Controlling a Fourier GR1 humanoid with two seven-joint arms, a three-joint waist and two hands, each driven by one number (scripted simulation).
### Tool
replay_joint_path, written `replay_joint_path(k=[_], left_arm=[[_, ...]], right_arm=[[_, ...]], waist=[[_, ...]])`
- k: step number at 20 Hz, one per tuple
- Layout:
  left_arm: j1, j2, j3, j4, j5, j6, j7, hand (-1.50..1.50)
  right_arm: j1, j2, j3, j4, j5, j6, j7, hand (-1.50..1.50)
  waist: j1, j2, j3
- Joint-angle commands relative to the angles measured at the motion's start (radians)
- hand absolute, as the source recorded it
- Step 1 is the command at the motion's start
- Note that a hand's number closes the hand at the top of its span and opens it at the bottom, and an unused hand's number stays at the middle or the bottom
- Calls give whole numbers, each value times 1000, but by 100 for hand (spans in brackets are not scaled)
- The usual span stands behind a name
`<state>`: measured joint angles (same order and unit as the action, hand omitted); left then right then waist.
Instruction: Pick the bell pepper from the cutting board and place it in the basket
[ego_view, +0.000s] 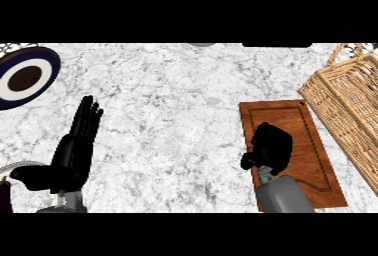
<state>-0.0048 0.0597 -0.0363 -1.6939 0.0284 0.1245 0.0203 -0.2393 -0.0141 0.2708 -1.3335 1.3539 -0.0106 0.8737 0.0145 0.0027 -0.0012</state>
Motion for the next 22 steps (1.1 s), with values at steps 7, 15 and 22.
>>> replay_joint_path(k=[7,15,22], left_arm=[[-43,-19,-48,3,-18,-12,-11,0],[-49,-19,-46,1,-13,-12,19,0],[-70,-10,-21,8,-9,-3,42,0]], right_arm=[[-384,-12,-408,359,-61,-171,258,150],[-619,-2,-474,450,48,-498,263,150],[-830,-10,-515,521,164,-590,296,150]], waist=[[82,42,5],[73,22,3],[36,9,1]])
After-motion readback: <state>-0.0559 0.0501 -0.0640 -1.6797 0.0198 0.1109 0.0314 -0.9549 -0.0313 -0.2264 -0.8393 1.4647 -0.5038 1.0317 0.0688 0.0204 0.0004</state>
